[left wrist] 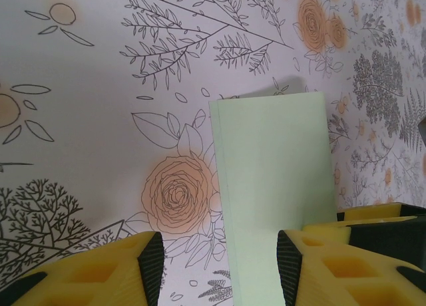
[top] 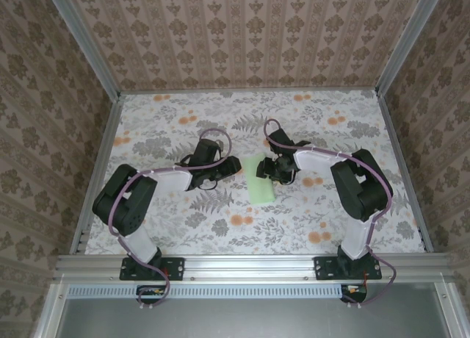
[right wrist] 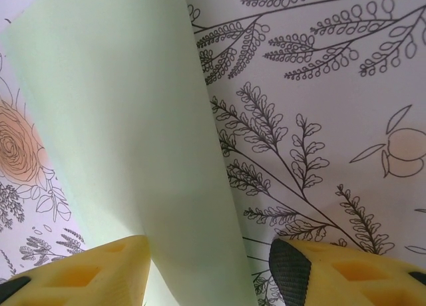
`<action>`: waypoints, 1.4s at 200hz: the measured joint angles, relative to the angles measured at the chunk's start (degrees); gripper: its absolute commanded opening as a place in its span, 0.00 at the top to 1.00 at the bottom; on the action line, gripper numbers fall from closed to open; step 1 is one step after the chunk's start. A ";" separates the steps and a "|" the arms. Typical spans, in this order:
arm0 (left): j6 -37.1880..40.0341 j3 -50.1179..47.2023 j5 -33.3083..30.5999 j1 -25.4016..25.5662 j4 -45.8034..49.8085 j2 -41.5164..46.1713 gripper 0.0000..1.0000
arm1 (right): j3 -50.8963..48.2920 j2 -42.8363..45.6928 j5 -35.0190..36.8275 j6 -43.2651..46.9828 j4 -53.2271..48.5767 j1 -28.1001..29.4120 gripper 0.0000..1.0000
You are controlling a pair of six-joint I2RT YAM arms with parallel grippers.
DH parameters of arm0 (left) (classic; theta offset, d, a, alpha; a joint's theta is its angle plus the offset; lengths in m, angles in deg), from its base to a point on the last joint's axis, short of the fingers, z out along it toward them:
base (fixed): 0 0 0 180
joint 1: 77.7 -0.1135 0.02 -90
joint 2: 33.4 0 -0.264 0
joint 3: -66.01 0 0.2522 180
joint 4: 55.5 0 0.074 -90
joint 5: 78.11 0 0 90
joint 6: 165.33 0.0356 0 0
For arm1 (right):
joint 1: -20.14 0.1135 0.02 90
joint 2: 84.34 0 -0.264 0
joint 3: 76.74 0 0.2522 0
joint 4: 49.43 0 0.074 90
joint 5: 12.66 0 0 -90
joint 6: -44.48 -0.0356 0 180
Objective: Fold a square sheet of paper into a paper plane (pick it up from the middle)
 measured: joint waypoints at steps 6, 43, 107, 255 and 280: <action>0.00 0.04 0.02 0.00 0.04 -0.26 0.49 | 0.17 -0.17 0.11 0.00 -0.20 0.02 0.42; 0.00 0.22 0.07 0.00 0.22 -2.23 0.51 | 1.44 -1.11 2.23 0.07 -1.95 1.07 0.41; 0.02 1.03 0.52 0.00 -0.07 -3.98 0.55 | 2.99 -2.32 4.87 0.02 -3.87 2.29 0.39; 0.92 1.29 -1.92 -0.50 -0.85 -4.07 0.60 | 4.48 -3.45 5.88 0.92 -5.99 2.49 0.44; 0.92 1.29 -1.95 -0.48 -0.85 -4.07 0.60 | 4.48 -3.50 5.57 1.14 -6.01 2.27 0.44</action>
